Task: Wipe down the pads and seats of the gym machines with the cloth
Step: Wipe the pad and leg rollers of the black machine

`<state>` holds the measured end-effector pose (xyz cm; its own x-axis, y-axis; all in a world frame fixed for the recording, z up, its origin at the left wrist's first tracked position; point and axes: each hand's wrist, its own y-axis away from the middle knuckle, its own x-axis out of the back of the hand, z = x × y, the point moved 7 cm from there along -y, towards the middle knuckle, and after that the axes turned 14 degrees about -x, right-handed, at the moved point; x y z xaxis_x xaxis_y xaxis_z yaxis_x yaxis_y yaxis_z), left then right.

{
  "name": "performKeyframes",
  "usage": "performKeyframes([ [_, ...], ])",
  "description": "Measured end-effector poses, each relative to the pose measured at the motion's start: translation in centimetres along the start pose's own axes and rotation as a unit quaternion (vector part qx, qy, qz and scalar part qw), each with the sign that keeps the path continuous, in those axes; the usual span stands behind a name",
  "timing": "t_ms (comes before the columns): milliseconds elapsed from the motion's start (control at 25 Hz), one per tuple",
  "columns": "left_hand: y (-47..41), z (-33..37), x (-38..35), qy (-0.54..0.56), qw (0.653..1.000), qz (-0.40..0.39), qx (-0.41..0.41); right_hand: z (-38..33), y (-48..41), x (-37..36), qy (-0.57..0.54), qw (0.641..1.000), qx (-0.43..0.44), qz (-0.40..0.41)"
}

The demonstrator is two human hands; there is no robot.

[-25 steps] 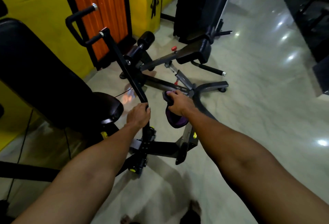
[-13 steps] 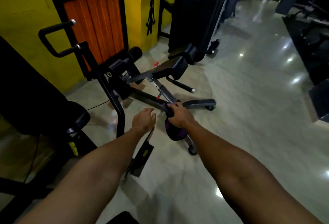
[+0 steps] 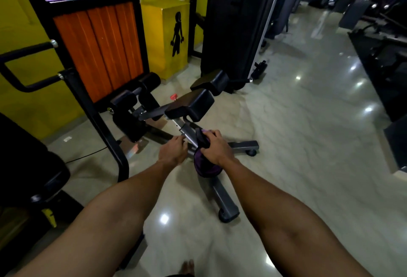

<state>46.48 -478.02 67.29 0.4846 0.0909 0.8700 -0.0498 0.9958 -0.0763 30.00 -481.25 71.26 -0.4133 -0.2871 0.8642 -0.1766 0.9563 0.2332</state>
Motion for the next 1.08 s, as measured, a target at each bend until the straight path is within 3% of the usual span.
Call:
performKeyframes([
  [320,-9.8,1.8,0.5,-0.011,0.999,0.027,0.022,1.2,-10.3,5.1,-0.016,0.999,0.026,-0.015],
  [680,-18.7,0.5,-0.4,-0.018,0.995,0.075,0.070,1.2,-21.2,4.9,-0.033,0.996,0.053,-0.068],
  [960,-24.6,-5.0,-2.1,-0.018,0.994,0.060,0.090,-1.2,-28.6,2.7,-0.034,0.995,0.064,-0.065],
  [1080,-27.4,-8.3,-3.0,0.002,0.996,0.030,0.081,-2.8,-31.8,1.8,-0.086,0.995,0.035,-0.032],
])
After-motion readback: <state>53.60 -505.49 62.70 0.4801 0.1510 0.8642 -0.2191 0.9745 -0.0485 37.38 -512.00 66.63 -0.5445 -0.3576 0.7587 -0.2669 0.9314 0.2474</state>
